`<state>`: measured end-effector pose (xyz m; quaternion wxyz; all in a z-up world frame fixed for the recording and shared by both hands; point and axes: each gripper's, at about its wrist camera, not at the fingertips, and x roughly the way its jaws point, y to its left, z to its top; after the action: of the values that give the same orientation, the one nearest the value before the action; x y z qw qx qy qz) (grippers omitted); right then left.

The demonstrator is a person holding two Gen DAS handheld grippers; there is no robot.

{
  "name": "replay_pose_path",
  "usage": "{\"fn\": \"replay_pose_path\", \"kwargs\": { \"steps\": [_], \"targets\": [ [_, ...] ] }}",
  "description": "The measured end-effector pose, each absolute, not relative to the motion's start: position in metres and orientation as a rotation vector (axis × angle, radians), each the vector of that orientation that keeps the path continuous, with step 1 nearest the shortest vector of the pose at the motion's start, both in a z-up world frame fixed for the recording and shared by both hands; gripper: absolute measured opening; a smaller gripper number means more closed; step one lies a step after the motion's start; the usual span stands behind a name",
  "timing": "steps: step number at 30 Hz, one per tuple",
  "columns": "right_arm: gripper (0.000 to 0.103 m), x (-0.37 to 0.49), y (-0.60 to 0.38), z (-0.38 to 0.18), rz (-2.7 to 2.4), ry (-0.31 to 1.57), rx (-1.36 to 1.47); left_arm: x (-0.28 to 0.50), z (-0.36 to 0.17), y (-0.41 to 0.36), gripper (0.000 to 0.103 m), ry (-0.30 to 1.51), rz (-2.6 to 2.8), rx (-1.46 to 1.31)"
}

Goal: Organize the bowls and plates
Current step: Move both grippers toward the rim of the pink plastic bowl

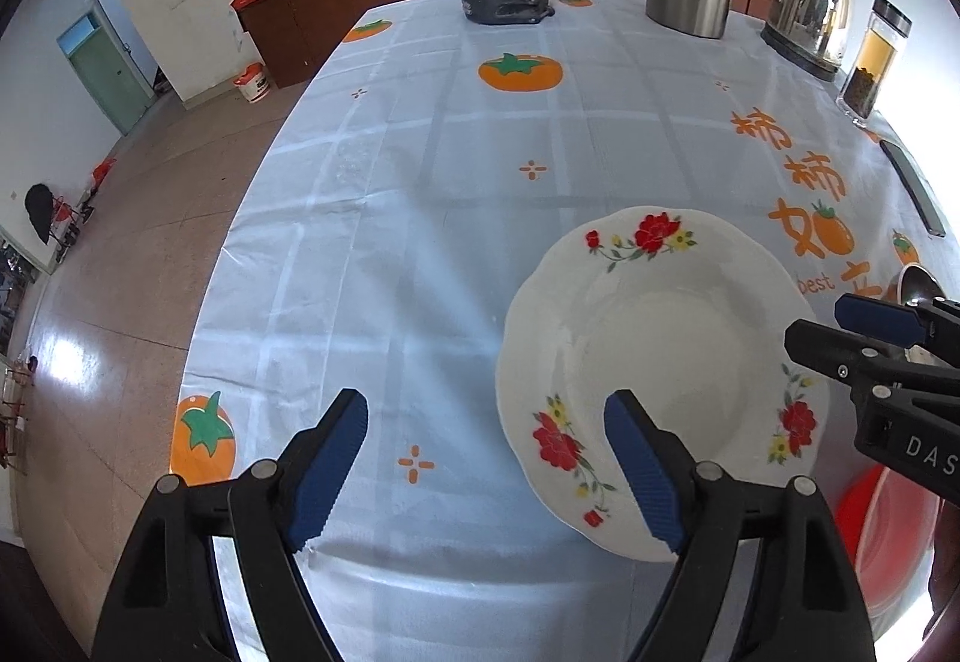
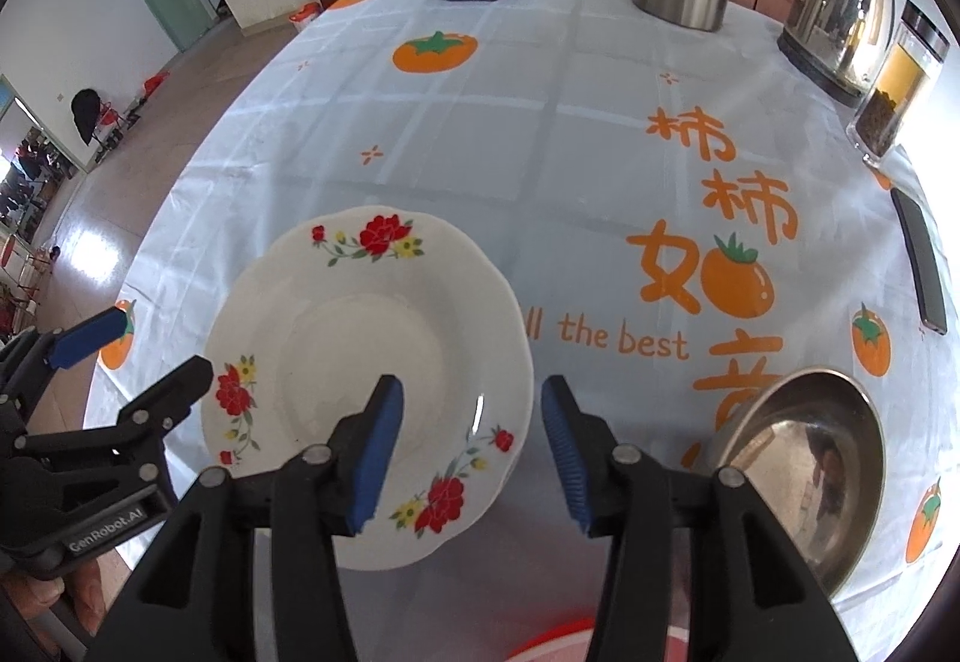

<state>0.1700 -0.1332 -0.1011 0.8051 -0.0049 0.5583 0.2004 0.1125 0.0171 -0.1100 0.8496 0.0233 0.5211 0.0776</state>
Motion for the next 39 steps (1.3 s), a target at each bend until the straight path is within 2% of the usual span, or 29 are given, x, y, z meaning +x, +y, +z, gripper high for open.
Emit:
{"fn": "replay_pose_path", "kwargs": {
  "steps": [12,26,31,39],
  "targets": [
    [0.049,0.102,-0.196,-0.059,0.381,1.121,-0.001,0.081,-0.094,-0.024,0.083,1.088,0.042,0.055],
    [0.048,0.049,-0.277,-0.094,0.256,1.206,0.023,0.044,-0.093,-0.122,0.083,1.087,-0.253,0.170],
    [0.042,0.047,-0.285,-0.103,0.279,1.218,0.028,0.042,-0.094,-0.141,0.083,1.086,-0.293,0.174],
    [0.038,0.052,-0.287,-0.111,0.319,1.225,0.014,0.045,-0.108,-0.152,0.083,1.142,-0.292,0.154]
  ]
}}
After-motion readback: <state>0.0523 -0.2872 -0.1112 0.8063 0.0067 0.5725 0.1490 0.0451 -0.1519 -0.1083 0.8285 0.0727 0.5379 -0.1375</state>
